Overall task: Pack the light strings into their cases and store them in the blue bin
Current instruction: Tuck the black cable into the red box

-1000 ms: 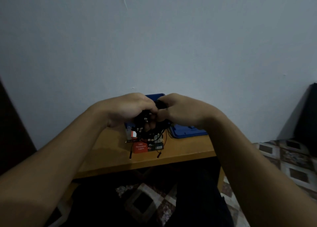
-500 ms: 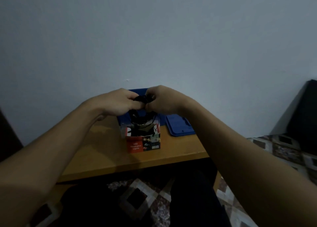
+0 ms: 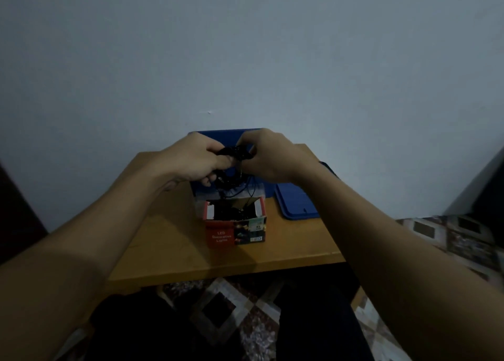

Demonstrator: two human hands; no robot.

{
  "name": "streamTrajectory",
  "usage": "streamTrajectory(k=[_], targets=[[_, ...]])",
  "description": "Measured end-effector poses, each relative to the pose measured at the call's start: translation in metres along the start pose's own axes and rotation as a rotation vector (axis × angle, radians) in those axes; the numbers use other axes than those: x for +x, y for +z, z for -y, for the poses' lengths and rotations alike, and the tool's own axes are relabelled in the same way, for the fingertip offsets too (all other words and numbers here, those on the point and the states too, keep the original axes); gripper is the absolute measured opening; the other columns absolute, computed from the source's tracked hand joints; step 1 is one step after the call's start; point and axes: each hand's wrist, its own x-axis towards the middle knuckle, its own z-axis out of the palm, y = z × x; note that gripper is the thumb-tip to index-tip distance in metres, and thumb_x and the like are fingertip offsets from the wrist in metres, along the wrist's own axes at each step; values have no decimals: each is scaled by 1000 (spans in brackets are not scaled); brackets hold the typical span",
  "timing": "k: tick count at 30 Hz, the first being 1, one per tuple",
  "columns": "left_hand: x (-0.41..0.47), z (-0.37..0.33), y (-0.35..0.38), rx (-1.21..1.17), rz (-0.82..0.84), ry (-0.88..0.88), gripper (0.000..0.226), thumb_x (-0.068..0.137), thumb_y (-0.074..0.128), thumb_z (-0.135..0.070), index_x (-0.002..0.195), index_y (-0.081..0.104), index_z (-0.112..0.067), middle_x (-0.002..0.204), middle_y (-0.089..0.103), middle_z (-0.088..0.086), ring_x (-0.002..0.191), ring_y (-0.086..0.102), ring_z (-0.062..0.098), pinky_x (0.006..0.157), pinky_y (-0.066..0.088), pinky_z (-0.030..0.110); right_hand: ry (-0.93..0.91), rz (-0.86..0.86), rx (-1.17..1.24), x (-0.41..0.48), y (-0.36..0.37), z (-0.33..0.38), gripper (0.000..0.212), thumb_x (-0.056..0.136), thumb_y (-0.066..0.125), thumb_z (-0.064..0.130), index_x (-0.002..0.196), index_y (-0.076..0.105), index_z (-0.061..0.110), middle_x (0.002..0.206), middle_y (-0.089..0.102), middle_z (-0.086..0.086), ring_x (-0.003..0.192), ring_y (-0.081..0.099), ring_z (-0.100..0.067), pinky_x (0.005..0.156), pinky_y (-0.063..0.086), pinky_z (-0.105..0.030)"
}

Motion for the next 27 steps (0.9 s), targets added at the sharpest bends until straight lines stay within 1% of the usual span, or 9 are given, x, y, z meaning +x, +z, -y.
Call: streamTrajectory(k=[4,7,10,13,17,20,22,25,27], targets=[[1,11,9,-47,1,-11,12,93,69,-29,90,74,-19,73,68,7,62,64,14,57,54,22,-34,23,37,-1,12,-16,25,92,70,25,115,64,17,97,64,3,82,64,-16,61,48,-20],[-3,15,18,-87,-3,5,12,93,69,-29,89,73,-18,65,68,3,52,64,6,48,47,13,-58,53,64,-4,15,-25,21,92,71,25,110,63,20,88,65,8,76,63,-6,59,44,-17],[-2,22,28,-120,26,24,14,93,67,-28,91,73,-15,69,69,7,59,67,11,55,54,19,-54,82,65,-6,18,-34,19,91,71,25,108,62,23,86,63,12,77,62,-3,59,43,-14],[3,35,38,-108,60,27,18,93,67,-31,89,74,-16,73,71,10,67,71,20,66,60,31,-46,132,54,-6,25,-42,21,91,72,26,110,64,22,90,65,9,81,64,-7,64,51,-21],[9,51,46,33,53,39,23,95,65,-33,73,70,-27,62,64,0,57,62,15,57,50,34,-31,194,45,-3,36,-50,23,90,73,30,110,65,22,88,62,13,72,60,-1,59,48,-17],[11,60,48,230,19,139,33,94,65,-35,61,62,-33,69,60,-3,61,58,16,55,44,38,-25,238,-14,-2,42,-56,23,89,74,31,109,66,23,90,61,13,74,57,-3,58,41,-16],[9,64,49,298,44,197,36,94,64,-38,58,58,-36,73,54,-4,62,54,14,53,42,40,-20,292,-28,-2,45,-59,22,89,73,32,109,67,24,91,63,14,77,58,-2,61,43,-16],[5,66,51,360,69,218,25,92,64,-42,69,64,-34,82,49,-9,72,54,9,61,48,39,-31,362,-68,-2,51,-61,19,92,71,31,109,67,26,92,63,14,77,56,0,64,45,-18],[3,70,53,377,39,181,16,90,65,-48,93,69,-33,93,49,-13,84,51,4,68,47,32,-30,387,-116,-1,56,-61,17,93,68,30,109,68,24,96,67,8,82,61,-6,68,51,-24]])
